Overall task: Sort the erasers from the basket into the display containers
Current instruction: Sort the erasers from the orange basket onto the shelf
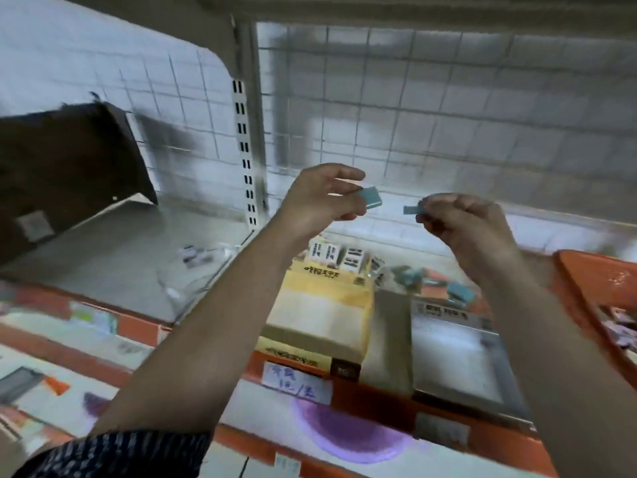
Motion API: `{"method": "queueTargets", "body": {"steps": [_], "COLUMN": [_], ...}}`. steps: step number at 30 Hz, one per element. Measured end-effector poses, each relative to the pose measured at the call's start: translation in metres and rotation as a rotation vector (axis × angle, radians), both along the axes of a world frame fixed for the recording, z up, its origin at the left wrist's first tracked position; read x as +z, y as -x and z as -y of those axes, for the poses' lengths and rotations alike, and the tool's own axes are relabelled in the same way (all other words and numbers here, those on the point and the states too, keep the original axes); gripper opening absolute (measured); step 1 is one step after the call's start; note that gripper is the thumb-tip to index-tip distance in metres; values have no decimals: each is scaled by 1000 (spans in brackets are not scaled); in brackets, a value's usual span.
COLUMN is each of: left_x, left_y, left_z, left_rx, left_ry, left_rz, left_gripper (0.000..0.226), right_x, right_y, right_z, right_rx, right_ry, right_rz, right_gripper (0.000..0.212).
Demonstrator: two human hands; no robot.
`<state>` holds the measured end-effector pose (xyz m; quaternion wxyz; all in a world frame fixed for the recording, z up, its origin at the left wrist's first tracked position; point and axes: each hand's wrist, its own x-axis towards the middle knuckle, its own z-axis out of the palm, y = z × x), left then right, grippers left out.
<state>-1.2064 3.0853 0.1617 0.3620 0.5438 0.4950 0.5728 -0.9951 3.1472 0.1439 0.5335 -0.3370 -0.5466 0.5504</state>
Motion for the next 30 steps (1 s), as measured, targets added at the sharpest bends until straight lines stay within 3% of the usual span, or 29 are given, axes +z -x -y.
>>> {"method": "queueTargets", "body": {"steps": [7,12,16,24,28,30], "left_x": [-24,-38,-42,-47,-46,-47], "left_y": [38,30,21,10,-11,-27], "left_z": [-5,-13,-21,-34,-54,-69], "left_rx": [-7,-80,-102,-129,-199,-249], "left_ry": [78,90,122,108,131,179], "left_rz": [29,10,-27,9,14,-75], "left_gripper": [23,10,13,8,9,11], "right_x": [-28,-33,-46,-64,-45,-35], "right_y": [32,12,-1,-15,-36,-50], "right_z": [4,-5,-17,-35,-35,-32], "right_rx": [-51,-150,-228,-195,-308,-349], "right_ry": [37,-23,-76,-45,-140,-144], "right_rz": [177,571,924,1105,1011,934], "right_gripper": [18,12,13,20,11,14]}}
